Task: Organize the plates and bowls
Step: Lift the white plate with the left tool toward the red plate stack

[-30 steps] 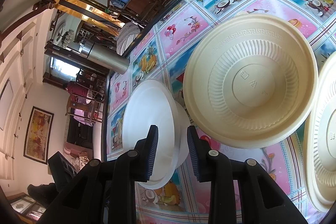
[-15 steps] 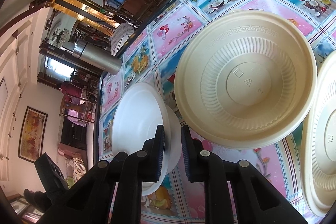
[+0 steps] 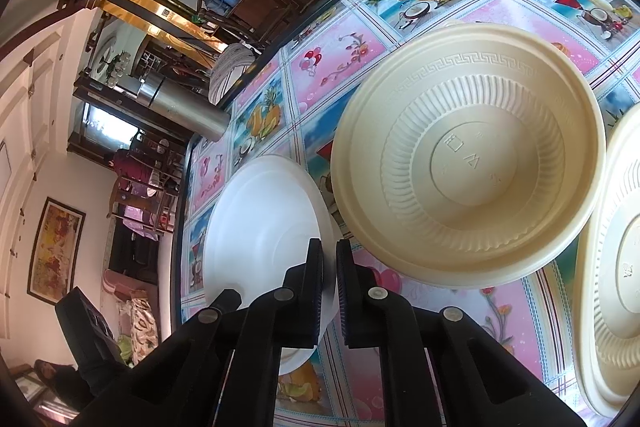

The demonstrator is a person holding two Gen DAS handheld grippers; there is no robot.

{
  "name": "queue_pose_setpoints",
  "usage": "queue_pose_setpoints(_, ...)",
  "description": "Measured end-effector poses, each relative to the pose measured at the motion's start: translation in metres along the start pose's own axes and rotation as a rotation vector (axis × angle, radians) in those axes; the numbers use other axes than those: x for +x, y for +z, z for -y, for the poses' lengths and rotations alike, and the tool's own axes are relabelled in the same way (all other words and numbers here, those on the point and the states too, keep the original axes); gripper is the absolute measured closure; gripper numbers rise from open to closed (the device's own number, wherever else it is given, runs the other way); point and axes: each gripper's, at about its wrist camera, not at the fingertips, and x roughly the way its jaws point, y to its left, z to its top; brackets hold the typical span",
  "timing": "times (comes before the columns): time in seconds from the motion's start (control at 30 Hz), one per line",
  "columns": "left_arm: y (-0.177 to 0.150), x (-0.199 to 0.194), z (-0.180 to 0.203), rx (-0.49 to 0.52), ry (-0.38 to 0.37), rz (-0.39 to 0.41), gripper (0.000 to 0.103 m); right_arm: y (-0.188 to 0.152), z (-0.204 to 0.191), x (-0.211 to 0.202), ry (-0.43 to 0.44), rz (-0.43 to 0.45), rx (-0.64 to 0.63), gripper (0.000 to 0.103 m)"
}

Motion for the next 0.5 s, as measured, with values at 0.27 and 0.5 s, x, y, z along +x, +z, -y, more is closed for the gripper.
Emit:
queue_pose_setpoints(0.27,-0.0022,0.0035,0.0014,0.002,-0.006,-0.010,0.078,-0.0014,-0.0039,-0.0008,-0.006,0.009,-0.016,0.097)
queue_pose_setpoints(0.5,-0.0029,0.0033,0.0049,0.017,-0.008,-0.006,0.084,-0.0008,-0.0037,0.0004,-0.009,0.011,-0.021,0.097)
